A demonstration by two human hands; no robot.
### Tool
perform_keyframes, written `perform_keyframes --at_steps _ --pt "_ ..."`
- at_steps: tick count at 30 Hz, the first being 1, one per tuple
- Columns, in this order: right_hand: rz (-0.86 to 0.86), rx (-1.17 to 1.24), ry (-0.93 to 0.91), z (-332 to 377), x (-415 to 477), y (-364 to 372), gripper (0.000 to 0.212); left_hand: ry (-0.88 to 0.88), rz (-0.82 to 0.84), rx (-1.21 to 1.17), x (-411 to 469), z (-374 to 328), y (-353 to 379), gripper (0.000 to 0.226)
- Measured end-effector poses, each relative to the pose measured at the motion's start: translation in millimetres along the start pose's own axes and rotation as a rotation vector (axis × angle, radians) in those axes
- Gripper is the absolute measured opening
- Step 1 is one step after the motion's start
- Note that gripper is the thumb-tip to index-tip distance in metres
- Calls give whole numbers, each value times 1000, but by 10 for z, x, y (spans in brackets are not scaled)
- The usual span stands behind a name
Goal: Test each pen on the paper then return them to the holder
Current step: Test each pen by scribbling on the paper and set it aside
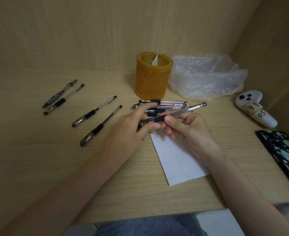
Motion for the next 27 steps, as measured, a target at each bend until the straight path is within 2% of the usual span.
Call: perform_keyframes --at_steps 7,10,12,15,18,21,25,27 --pt "-43 -28 -3 -18 25 5 16 -33 -2 -2 33 -21 33 24" --pt "-214 77 23 40 71 -83 32 -45 -45 46 67 9 10 20" --pt "-306 186 19 81 96 -188 25 -55 -46 82 73 50 -18 22" --pt "-329 233 52 63 109 -234 13 -41 -48 146 85 103 -68 28" --pt "-329 272 52 49 133 -231 13 7 -120 246 117 106 -106 34" --pt "-331 340 76 57 170 -232 16 34 -254 358 137 132 -191 27" --pt "-294 328 113 47 199 -177 27 -12 -271 612 137 276 -284 27" --pt "-297 363 122 65 195 -133 49 -102 -239 704 135 337 -313 29"
Point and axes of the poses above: each hand's wrist, its own x-axis towards the middle knuckle, its own y-axis out of the palm, z = x × y, the point moved 2 cm from there along x, towards the middle knuckle, and after that the axes turned 8 degrees about -z, right-handed, at the moved point
